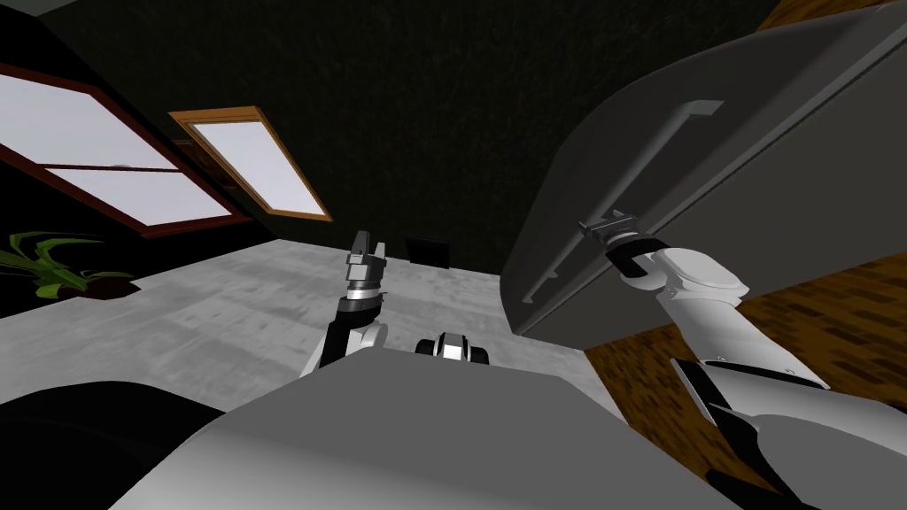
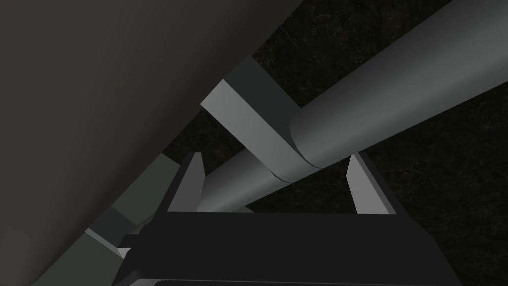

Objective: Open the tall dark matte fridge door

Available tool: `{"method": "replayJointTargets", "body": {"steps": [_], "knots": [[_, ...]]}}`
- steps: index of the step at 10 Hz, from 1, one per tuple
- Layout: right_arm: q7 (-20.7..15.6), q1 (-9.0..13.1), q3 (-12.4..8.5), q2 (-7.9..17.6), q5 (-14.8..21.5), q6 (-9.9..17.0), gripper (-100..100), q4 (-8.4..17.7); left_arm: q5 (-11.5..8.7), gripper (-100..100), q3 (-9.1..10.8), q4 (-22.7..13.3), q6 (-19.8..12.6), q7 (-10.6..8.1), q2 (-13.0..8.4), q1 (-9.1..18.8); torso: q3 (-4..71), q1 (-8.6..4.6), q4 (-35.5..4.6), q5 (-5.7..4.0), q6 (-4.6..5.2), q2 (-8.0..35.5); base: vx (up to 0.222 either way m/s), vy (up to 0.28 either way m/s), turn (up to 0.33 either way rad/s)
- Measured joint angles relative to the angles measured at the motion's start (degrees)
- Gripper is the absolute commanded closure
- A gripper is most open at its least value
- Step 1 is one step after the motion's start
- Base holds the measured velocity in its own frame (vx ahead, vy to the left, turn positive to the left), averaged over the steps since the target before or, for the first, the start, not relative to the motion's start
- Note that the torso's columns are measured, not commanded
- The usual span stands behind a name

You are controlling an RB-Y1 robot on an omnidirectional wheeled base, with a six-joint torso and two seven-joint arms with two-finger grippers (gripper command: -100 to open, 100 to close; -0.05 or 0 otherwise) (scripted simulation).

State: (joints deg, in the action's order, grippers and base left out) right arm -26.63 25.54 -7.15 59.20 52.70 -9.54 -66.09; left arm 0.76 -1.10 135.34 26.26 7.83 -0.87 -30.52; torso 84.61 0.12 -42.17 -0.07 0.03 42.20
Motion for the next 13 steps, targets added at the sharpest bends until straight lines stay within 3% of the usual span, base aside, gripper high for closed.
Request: {"method": "replayJointTargets", "body": {"steps": [4,8,11,13], "knots": [[-0.21,0.03,0.04,0.89,0.09,2.46,100,2.33,0.00,0,-0.01,0.01,0.00,0.00,0.01,0.00,0.40,0.10,0.04,0.28,-0.47,-0.47,0.112,0.249,-0.008],[0.31,-0.78,0.26,3.40,-0.34,6.17,100,4.67,0.00,0,-0.02,0.01,0.01,0.00,0.02,-0.01,0.49,0.20,-0.01,0.41,-0.52,-0.59,0.113,0.302,-0.004],[-0.91,-0.42,-1.27,3.49,0.19,7.31,100,7.71,0.00,0,-0.01,0.01,0.01,0.00,0.01,-0.02,0.49,-0.03,-0.06,0.40,-0.37,-0.58,0.175,0.309,0.006],[-0.64,-0.34,-0.15,4.52,-0.16,9.75,100,8.92,0.00,0,-0.01,0.01,0.01,0.00,0.01,-0.01,0.54,-0.24,-0.10,0.46,-0.52,-0.56,0.137,0.277,0.007]]}}
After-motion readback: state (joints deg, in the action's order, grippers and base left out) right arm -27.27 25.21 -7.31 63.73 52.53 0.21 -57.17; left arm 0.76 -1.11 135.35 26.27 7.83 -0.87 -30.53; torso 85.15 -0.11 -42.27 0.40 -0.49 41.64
